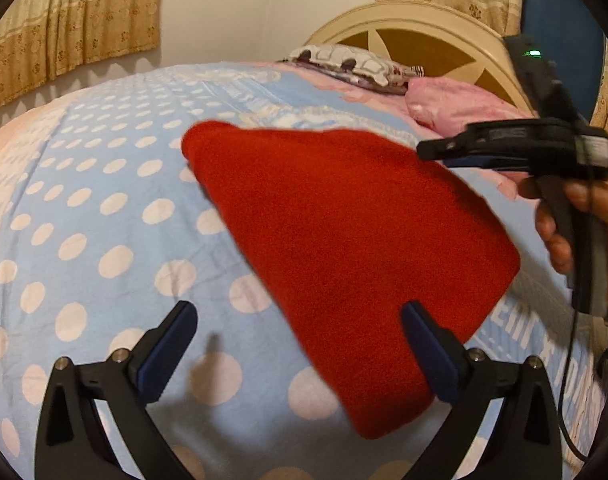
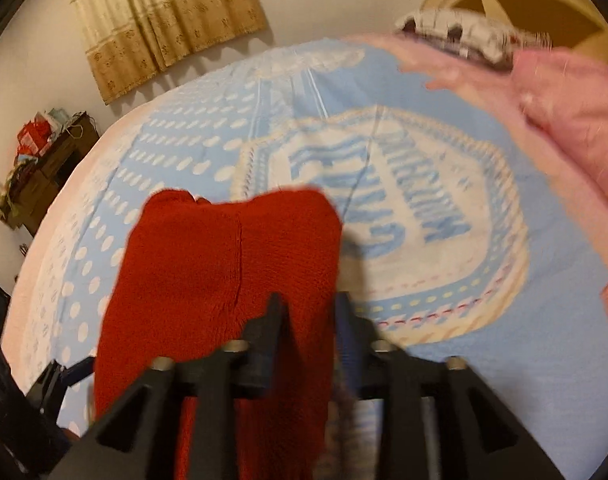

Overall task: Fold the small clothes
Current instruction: 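Open both grippers and withdraw from the folded sweater, then move the right gripper over the folded red sweater's edge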

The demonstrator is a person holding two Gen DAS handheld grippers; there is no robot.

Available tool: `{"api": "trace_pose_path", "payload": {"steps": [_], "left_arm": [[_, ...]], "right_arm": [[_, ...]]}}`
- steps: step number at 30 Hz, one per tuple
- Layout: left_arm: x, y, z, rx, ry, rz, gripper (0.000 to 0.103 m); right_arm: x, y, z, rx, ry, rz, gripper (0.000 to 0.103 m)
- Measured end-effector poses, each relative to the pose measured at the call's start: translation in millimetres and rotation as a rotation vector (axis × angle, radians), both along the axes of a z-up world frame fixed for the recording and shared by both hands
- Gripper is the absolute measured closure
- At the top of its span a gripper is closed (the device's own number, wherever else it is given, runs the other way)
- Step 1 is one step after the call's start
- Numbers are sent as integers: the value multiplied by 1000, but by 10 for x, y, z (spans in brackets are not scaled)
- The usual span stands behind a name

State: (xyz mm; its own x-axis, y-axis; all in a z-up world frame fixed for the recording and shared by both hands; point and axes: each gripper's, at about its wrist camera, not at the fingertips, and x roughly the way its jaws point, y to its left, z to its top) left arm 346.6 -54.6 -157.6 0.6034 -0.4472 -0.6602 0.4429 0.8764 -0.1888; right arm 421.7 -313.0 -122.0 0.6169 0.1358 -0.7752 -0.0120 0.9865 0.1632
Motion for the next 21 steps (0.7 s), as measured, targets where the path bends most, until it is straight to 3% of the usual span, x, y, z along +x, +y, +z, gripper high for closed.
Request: {"api": "trace_pose_path", "payload": {"steps": [1,4,6,8,10,12,14,18,21], "left_arm": [[3,36,52,-20,-14,11,0],[95,148,216,-64,-38,83,0],[218,169,254,-45,-42,126,0],[385,171,227,19,-43,194,0],[511,181,132,21,-9,214,0],[567,195,15,-7,40,200,0],[522,175,-61,-25,52,177,0],[370,144,-37,-10,32,165,0],[217,212,52,-20,21,174,0]], "right_arm": [[-71,26,77,-4,-22,14,34],[-367,127,298,42,-109,98,34],[-507,247,327,84,-133,179,34],[-548,354,269,144,-121,262,34],[-531,444,139,144,-90,302,34],[-453,459,-66,68,-25,226,34],[-388,333,-294,93,67,162,33],[-429,122,-432,117,65,116,33],[-540,78,-311,117,38,83,33]]}}
